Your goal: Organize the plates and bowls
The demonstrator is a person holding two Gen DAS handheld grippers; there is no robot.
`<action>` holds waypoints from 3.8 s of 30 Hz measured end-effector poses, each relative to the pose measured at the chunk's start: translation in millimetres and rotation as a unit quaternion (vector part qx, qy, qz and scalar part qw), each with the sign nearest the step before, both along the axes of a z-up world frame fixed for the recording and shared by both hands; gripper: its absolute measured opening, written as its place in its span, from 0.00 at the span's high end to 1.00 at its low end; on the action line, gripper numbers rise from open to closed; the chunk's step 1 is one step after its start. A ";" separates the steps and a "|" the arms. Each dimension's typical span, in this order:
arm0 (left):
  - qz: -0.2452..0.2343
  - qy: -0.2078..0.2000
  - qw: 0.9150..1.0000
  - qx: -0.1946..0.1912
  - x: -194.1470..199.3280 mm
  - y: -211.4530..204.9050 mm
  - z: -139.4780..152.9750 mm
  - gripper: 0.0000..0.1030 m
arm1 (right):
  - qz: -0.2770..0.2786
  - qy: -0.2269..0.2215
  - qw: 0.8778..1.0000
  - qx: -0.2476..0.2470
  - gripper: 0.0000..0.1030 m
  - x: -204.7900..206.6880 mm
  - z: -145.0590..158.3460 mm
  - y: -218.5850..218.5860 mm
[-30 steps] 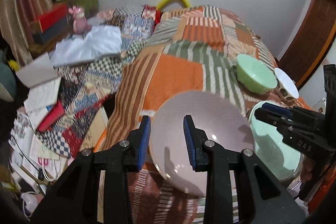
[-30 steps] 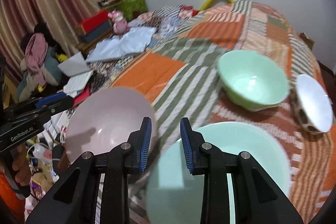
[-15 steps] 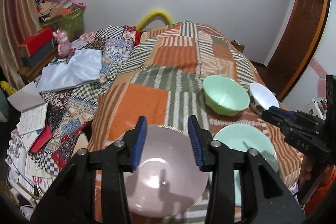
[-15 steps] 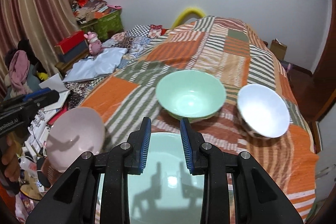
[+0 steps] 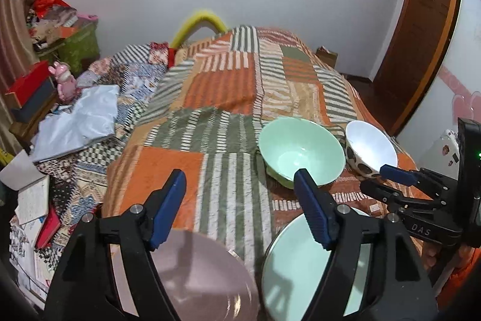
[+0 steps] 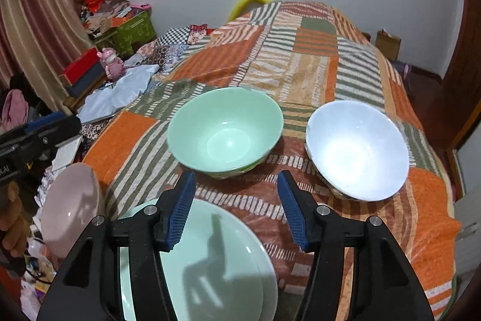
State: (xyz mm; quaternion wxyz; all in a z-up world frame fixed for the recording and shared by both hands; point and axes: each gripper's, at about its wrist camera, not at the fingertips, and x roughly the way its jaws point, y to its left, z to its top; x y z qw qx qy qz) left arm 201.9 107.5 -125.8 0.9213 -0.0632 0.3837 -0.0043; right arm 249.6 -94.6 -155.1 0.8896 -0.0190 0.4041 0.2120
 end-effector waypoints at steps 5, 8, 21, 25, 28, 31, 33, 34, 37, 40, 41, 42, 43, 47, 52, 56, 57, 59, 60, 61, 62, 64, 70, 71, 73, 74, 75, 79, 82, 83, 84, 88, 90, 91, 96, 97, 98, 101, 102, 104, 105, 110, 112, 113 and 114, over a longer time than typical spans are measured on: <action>-0.013 0.033 0.999 -0.003 33.9 -9.2 -16.5 0.27 | 0.001 0.026 0.999 0.024 0.49 17.1 -9.4 -3.3; -0.020 0.052 0.998 -0.005 52.6 -14.5 -28.7 0.27 | -0.002 0.033 0.999 0.027 0.49 25.9 -14.8 -2.0; -0.038 0.108 0.993 0.015 99.5 -29.5 -65.9 0.45 | -0.009 0.085 0.995 0.051 0.55 55.9 -39.6 0.2; -0.044 0.123 0.991 0.011 110.8 -33.6 -75.7 0.51 | -0.014 0.094 0.994 0.059 0.62 64.0 -42.5 0.0; -0.052 0.125 0.991 0.015 117.1 -38.3 -79.4 0.54 | -0.019 0.099 0.993 0.057 0.65 69.1 -45.3 -0.5; -0.059 0.132 0.989 0.019 124.1 -44.5 -85.6 0.55 | -0.023 0.102 0.993 0.054 0.68 71.7 -48.3 -0.9; -0.058 0.138 0.989 0.016 128.2 -45.8 -89.9 0.58 | -0.023 0.105 0.993 0.054 0.69 73.5 -50.3 -0.4; -0.058 0.140 0.988 0.014 129.2 -46.7 -91.7 0.60 | -0.024 0.103 0.993 0.053 0.70 73.9 -50.6 0.2; -0.060 0.146 0.987 0.012 131.8 -49.3 -96.9 0.70 | -0.021 0.099 0.994 0.050 0.71 74.3 -50.2 0.8; -0.061 0.145 0.987 0.021 132.1 -51.9 -100.1 0.73 | -0.020 0.096 0.994 0.046 0.72 74.6 -49.5 0.6; -0.062 0.143 0.987 0.025 131.3 -52.8 -99.9 0.73 | -0.020 0.095 0.994 0.044 0.72 74.9 -49.2 0.9; -0.063 0.142 0.987 0.027 130.5 -53.5 -99.7 0.73 | -0.021 0.092 0.995 0.039 0.72 73.9 -48.8 1.0; -0.066 0.141 0.987 0.028 129.4 -54.2 -98.7 0.73 | -0.021 0.091 0.995 0.037 0.73 74.2 -48.5 0.9; -0.072 0.130 0.988 0.033 122.7 -56.7 -91.4 0.73 | -0.021 0.091 0.995 0.040 0.73 71.5 -45.4 -1.2; -0.073 0.110 0.991 0.036 108.8 -58.8 -76.9 0.73 | -0.020 0.070 0.997 0.040 0.73 59.8 -30.2 -1.8; -0.072 0.093 0.992 0.034 93.3 -58.4 -59.7 0.73 | -0.016 0.050 0.998 0.041 0.73 48.3 -13.8 -1.1; -0.072 0.090 0.993 0.033 91.0 -57.8 -56.4 0.73 | -0.015 0.045 0.998 0.042 0.73 44.9 -9.4 -1.2; -0.070 0.079 0.994 0.031 80.9 -56.4 -45.6 0.73 | -0.013 0.037 0.998 0.044 0.73 38.6 -1.8 0.3; -0.069 0.077 0.994 0.030 78.0 -56.0 -42.6 0.73 | -0.012 0.032 0.998 0.044 0.73 35.0 2.3 0.9; -0.068 0.072 0.995 0.029 72.9 -54.9 -37.4 0.73 | -0.011 0.028 0.999 0.045 0.73 31.6 6.0 1.8; -0.067 0.068 0.995 0.028 69.0 -54.5 -33.2 0.73 | -0.010 0.024 0.999 0.045 0.73 28.2 9.0 2.8; -0.064 0.059 0.996 0.028 57.9 -52.9 -22.7 0.73 | -0.007 0.017 0.999 0.047 0.73 21.0 15.9 5.0; -0.057 0.034 0.997 0.025 29.8 -45.7 2.0 0.73 | 0.003 -0.002 0.999 0.052 0.73 1.5 32.2 11.1; -0.056 0.032 0.998 0.025 27.1 -44.9 3.5 0.73 | 0.005 -0.004 0.999 0.052 0.73 -0.9 34.3 12.7; -0.053 0.026 0.998 0.025 18.4 -41.8 10.2 0.73 | 0.009 -0.010 0.999 0.053 0.73 -7.9 38.8 16.6; -0.051 0.023 0.998 0.025 14.5 -40.7 12.5 0.73 | 0.011 -0.012 0.998 0.053 0.73 -10.1 40.3 18.4; -0.050 0.020 0.998 0.025 9.6 -38.5 15.4 0.73 | 0.014 -0.014 0.998 0.053 0.73 -13.1 42.3 21.5; -0.041 0.011 0.999 0.022 -8.7 -28.7 25.0 0.73 | 0.021 -0.020 0.998 0.054 0.73 -24.4 47.1 30.0; -0.033 0.008 0.999 0.018 -21.5 -19.0 29.3 0.73 | 0.028 -0.026 0.998 0.055 0.73 -31.7 49.9 38.7; -0.031 0.007 0.999 0.017 -23.4 -16.8 29.8 0.73 | 0.031 -0.027 0.998 0.056 0.73 -34.0 50.7 42.3; -0.027 0.006 0.999 0.017 -28.4 -13.0 31.3 0.73 | 0.034 -0.028 0.997 0.056 0.73 -35.6 51.0 46.1; -0.013 0.001 1.000 0.018 -45.3 2.4 35.8 0.73 | 0.048 -0.031 0.997 0.061 0.73 -44.9 52.1 59.2; -0.006 -0.001 1.000 0.018 -53.1 8.1 37.6 0.73 | 0.057 -0.030 0.996 0.064 0.73 -48.6 51.0 68.3; -0.001 -0.001 1.000 0.019 -57.5 12.2 38.1 0.73 | 0.061 -0.030 0.996 0.065 0.73 -50.4 50.6 71.8; 0.021 0.000 1.000 0.016 -75.2 31.7 37.7 0.73 | 0.081 -0.025 0.994 0.069 0.73 -58.8 46.1 89.3; 0.025 0.000 1.000 0.015 -79.2 35.7 37.0 0.73 | 0.086 -0.024 0.994 0.069 0.73 -61.2 45.5 92.8; 0.029 0.001 0.999 0.015 -83.0 38.9 36.0 0.73 | 0.089 -0.024 0.993 0.069 0.73 -63.2 44.9 95.7; 0.040 0.002 0.999 0.015 -94.2 48.8 33.6 0.73 | 0.100 -0.021 0.992 0.069 0.73 -70.0 42.5 104.8; 0.042 0.002 0.999 0.015 -96.9 50.2 33.0 0.73 | 0.102 -0.020 0.992 0.070 0.73 -72.2 41.2 107.5; 0.049 0.004 0.999 0.014 -104.6 55.9 30.3 0.73 | 0.107 -0.017 0.992 0.069 0.73 -75.7 38.5 112.0; 0.051 0.005 0.999 0.014 -107.3 57.9 28.9 0.73 | 0.109 -0.015 0.992 0.068 0.73 -77.3 36.8 114.2; 0.062 0.014 0.998 0.009 -118.5 67.5 19.4 0.73 | 0.117 -0.003 0.991 0.065 0.73 -84.3 27.4 123.7; 0.067 0.018 0.998 0.007 -121.6 70.6 13.6 0.73 | 0.119 0.006 0.991 0.066 0.73 -86.1 22.2 126.5; 0.068 0.020 0.997 0.006 -122.6 71.4 11.3 0.73 | 0.119 0.012 0.991 0.067 0.73 -86.1 18.4 127.9; 0.070 0.023 0.997 0.003 -123.5 73.0 8.1 0.73 | 0.120 0.016 0.990 0.066 0.73 -86.5 15.3 129.8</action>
